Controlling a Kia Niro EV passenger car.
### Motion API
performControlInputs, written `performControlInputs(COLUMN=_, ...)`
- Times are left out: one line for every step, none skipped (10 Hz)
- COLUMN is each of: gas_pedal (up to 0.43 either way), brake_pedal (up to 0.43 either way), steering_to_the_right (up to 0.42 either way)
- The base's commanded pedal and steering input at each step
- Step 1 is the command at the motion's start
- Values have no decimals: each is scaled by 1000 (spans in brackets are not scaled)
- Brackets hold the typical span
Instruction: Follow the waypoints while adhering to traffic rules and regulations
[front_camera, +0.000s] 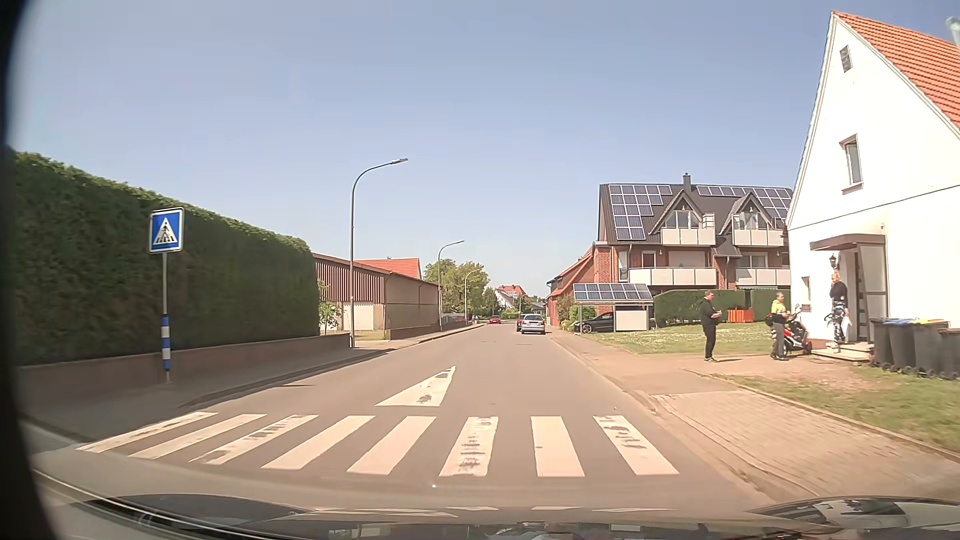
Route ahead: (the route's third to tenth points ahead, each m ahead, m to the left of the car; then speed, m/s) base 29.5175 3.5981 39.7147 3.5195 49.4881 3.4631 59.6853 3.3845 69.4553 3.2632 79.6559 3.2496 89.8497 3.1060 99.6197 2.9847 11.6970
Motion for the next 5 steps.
performControlInputs(gas_pedal=87, brake_pedal=0, steering_to_the_right=1)
performControlInputs(gas_pedal=87, brake_pedal=0, steering_to_the_right=0)
performControlInputs(gas_pedal=98, brake_pedal=0, steering_to_the_right=0)
performControlInputs(gas_pedal=110, brake_pedal=0, steering_to_the_right=-1)
performControlInputs(gas_pedal=110, brake_pedal=0, steering_to_the_right=-1)
